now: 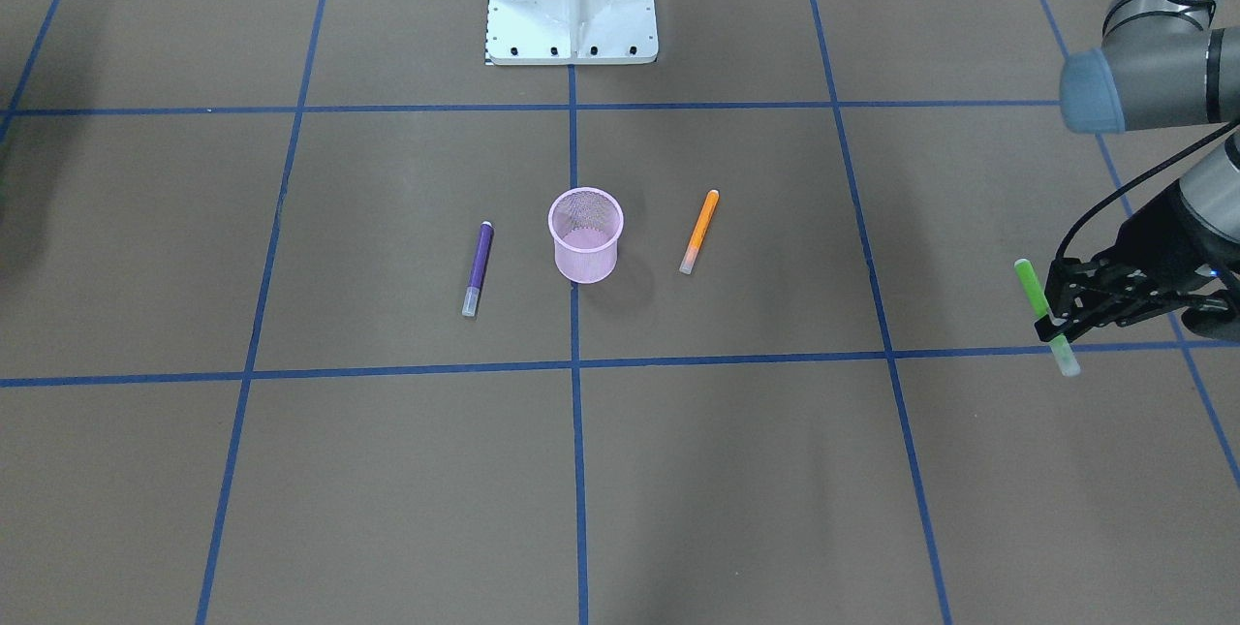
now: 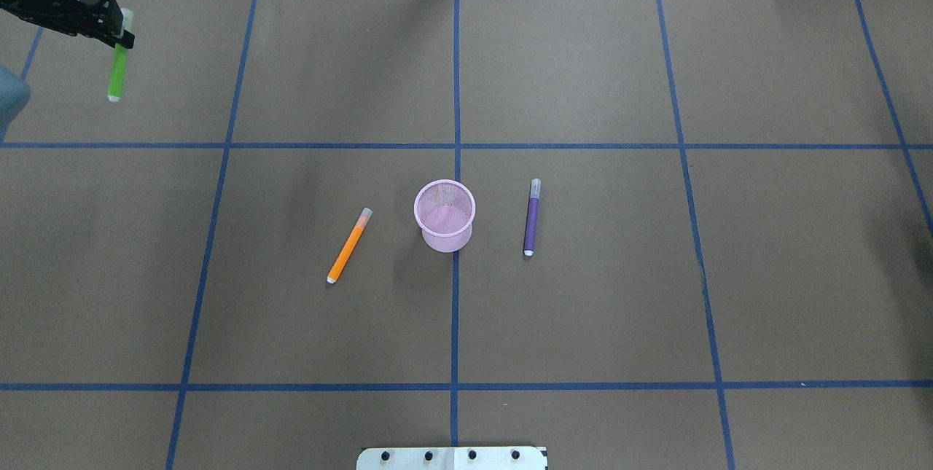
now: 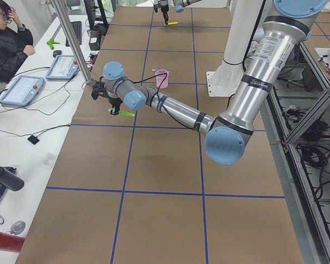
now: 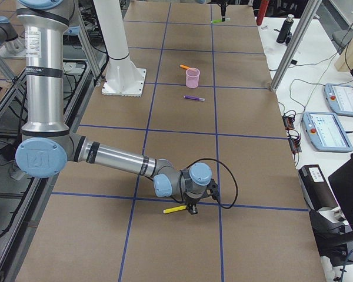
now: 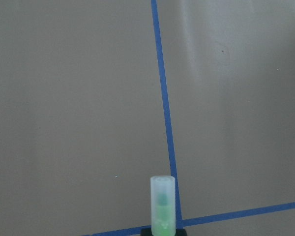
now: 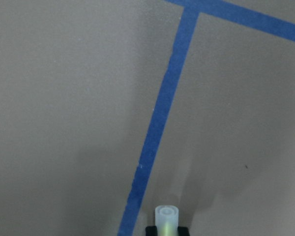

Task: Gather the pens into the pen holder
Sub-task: 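Lift the green marker upright with the left gripper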

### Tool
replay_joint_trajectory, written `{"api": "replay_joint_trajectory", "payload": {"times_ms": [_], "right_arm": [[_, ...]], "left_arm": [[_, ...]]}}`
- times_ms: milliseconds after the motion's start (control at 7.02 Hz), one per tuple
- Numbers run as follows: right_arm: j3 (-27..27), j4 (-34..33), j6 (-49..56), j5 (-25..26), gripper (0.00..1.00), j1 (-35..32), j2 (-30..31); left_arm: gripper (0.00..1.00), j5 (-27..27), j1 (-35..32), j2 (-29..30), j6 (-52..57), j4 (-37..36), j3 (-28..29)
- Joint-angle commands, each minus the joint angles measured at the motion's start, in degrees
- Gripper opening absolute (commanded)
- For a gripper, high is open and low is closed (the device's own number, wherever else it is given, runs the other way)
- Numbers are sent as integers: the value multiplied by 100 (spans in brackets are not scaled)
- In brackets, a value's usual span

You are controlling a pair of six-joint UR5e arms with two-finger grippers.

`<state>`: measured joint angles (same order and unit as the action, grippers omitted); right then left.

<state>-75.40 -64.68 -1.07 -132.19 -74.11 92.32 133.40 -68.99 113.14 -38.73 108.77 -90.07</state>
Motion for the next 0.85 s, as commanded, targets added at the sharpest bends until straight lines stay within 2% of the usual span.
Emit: {"api": "replay_joint_trajectory", "payload": {"times_ms": [0,285,427,712], "right_arm": [[-115,17,-25,-525,0,-330,-108],[-282,-140,-51,-658,0,-778,-353],[-291,-377,-60,-702,0,-920,-511],[-308,-485,-321,-703,0,-1061,-723]], "left_arm": [[0,-33,0,374,-605,-164,-63],[0,-59,122,725,-1999,116,-413],[0,-364,323,936,-2607,292,-554],[0,-1932,1409,1070,-3418,276,-1202]]}}
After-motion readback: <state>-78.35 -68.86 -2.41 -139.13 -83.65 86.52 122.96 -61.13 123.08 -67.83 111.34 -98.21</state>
